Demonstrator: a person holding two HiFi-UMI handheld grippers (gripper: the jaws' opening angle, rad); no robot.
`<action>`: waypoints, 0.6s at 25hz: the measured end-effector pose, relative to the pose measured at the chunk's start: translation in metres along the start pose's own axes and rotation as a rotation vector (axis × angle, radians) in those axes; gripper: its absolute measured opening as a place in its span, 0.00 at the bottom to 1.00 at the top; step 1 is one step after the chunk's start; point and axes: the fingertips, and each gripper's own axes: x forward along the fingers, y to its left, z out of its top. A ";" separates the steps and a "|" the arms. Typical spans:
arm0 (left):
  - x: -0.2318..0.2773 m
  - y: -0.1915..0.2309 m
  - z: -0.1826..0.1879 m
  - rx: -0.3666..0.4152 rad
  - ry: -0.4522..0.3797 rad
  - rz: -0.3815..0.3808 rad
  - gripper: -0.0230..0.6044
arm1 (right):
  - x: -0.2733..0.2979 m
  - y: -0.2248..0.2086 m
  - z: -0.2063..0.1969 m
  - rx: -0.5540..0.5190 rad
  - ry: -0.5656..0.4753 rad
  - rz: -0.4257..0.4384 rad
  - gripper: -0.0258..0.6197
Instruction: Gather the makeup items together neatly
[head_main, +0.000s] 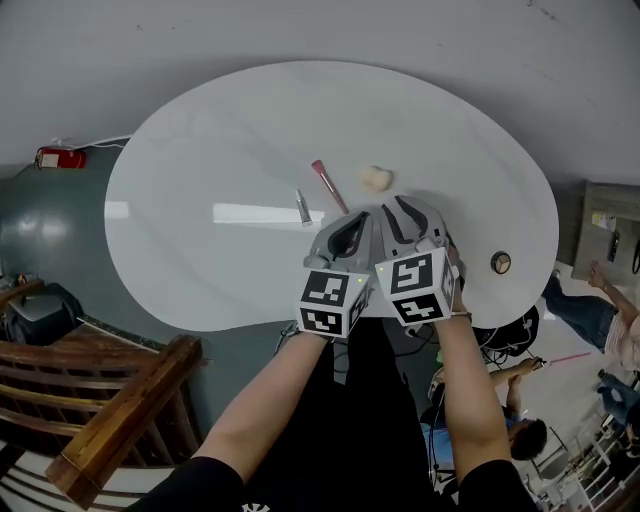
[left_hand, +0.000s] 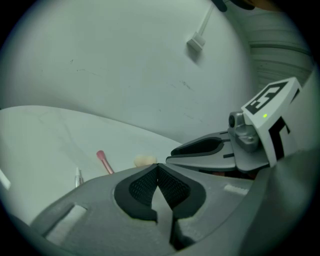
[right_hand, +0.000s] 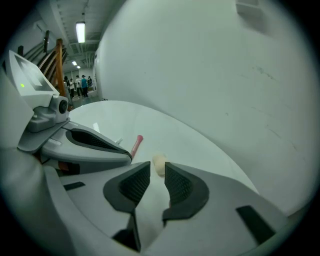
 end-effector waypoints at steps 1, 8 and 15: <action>0.000 0.005 0.001 -0.008 -0.002 0.005 0.05 | 0.005 0.001 0.003 -0.027 0.010 0.005 0.21; -0.005 0.038 0.000 -0.054 -0.007 0.029 0.05 | 0.044 0.010 0.015 -0.186 0.092 0.011 0.28; -0.006 0.057 0.003 -0.073 -0.009 0.034 0.05 | 0.069 0.009 0.012 -0.263 0.152 -0.007 0.34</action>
